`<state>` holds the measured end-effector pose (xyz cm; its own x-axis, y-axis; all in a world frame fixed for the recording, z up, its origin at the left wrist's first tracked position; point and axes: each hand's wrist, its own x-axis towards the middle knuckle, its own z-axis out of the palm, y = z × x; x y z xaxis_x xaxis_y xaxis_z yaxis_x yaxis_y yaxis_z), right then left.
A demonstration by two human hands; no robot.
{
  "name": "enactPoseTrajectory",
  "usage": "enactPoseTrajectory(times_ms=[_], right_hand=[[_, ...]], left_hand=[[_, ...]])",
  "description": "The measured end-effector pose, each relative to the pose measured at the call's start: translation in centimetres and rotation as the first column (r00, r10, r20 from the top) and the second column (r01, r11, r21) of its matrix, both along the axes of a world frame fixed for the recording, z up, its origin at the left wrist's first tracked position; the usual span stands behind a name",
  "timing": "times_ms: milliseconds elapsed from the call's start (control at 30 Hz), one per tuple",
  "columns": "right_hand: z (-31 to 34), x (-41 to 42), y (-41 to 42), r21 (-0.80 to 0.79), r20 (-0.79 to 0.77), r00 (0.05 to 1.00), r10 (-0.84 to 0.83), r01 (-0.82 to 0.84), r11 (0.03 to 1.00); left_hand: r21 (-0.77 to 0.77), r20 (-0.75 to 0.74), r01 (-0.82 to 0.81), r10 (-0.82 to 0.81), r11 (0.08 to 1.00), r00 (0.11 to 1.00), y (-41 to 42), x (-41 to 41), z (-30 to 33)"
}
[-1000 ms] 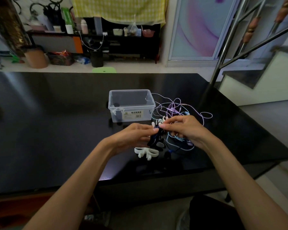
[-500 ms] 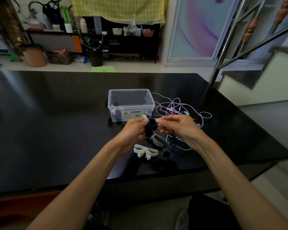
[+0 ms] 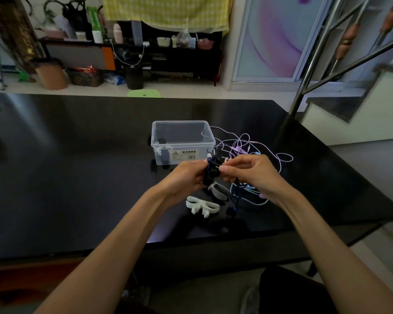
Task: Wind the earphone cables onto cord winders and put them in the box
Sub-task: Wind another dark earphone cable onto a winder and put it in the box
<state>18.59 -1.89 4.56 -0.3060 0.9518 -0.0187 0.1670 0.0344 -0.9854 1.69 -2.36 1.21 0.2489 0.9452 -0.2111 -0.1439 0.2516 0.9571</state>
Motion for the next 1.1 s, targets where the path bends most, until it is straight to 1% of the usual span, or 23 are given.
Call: enactPoseTrajectory(times_ms=[100,167,300,433,533,567,633,700,833,900,1033,1100], right_hand=[[-0.2,0.3,0.1,0.061,0.057,0.998,0.003,-0.006,0.998],[-0.4,0.3,0.2,0.076,0.066,0.998,-0.003,-0.002,0.997],[-0.4,0.2,0.4,0.084,0.049,0.999,-0.005,0.000,0.996],[-0.2,0.6,0.6,-0.012,0.062,0.997,0.037,-0.036,0.999],[-0.2,0.6,0.7,-0.042,0.062,0.998,0.032,-0.029,0.999],[-0.1,0.6,0.7,-0.049,0.057,0.998,0.023,-0.020,0.999],[-0.1,0.7,0.7,-0.067,0.048,0.999,0.003,0.000,0.998],[-0.1,0.6,0.8,-0.087,0.052,0.999,-0.005,0.010,0.996],[-0.6,0.4,0.7,-0.170,-0.019,0.998,-0.056,0.052,0.984],[-0.9,0.4,0.8,-0.200,-0.021,0.997,-0.072,0.066,0.977],[-1.6,0.6,0.9,-0.209,0.021,0.999,-0.038,0.042,0.977],[-1.8,0.5,1.0,-0.207,-0.002,0.999,-0.033,0.032,0.978]], left_hand=[[-0.022,0.035,0.027,-0.026,0.999,0.999,0.0,-0.3,0.0],[-0.042,0.054,0.035,-0.033,0.999,0.998,0.1,-0.6,0.0],[-0.042,-0.018,0.015,-0.016,0.999,1.000,0.0,-0.9,-0.1],[-0.035,-0.055,-0.035,0.033,0.999,0.998,-0.2,-0.5,0.1],[-0.111,-0.036,-0.056,0.052,0.992,0.998,-0.2,-0.1,0.5],[-0.116,-0.031,-0.051,0.048,0.992,0.998,-0.2,0.0,0.6],[-0.080,-0.056,-0.050,0.046,0.996,0.997,-0.2,0.1,0.6],[-0.009,-0.078,-0.042,0.041,0.999,0.996,-0.4,0.0,0.3],[0.078,-0.075,-0.014,0.020,0.997,0.997,-0.4,-0.3,-0.4],[0.120,-0.099,-0.015,0.027,0.993,0.995,-0.5,-0.3,-0.7],[0.190,-0.127,-0.048,0.073,0.981,0.989,-0.7,-0.1,-1.0],[0.207,-0.141,-0.045,0.075,0.977,0.987,-0.8,0.0,-1.1]])
